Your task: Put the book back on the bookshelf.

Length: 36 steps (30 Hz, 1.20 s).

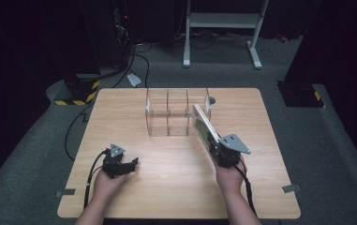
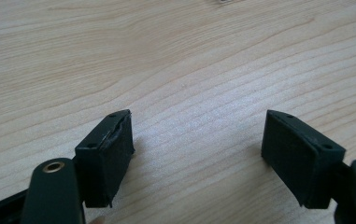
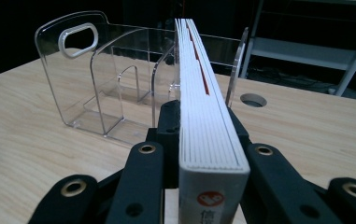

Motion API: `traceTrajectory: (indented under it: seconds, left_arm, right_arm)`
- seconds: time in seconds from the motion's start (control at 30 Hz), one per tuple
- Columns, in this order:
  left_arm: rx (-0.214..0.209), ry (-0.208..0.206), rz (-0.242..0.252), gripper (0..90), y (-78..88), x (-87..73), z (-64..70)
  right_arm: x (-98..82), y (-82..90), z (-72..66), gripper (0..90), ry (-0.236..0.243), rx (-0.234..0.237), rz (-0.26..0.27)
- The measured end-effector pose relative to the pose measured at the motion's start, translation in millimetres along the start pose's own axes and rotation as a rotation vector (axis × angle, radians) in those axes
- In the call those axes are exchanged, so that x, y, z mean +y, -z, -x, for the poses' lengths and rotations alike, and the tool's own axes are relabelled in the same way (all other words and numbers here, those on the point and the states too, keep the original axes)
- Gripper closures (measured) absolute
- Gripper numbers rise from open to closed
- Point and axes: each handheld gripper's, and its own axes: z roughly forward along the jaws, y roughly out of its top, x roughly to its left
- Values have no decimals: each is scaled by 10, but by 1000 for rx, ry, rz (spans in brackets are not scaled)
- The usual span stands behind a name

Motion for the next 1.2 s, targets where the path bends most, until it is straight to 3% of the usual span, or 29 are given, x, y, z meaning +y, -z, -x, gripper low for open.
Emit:
traceTrajectory:
  seconds: [0.23,0.83,1.2]
  left_arm:
    - [-1,3,1,251,0,-1,2]
    - [-1,1,-1,253,3,-3,1]
    - [-1,-4,-2,254,6,-3,1]
  right_arm:
    - [86,-288,-51,755,-7,-38,0]
    - [185,-770,-109,754,17,-106,-35]
    - [196,-921,-111,755,14,-121,-38]
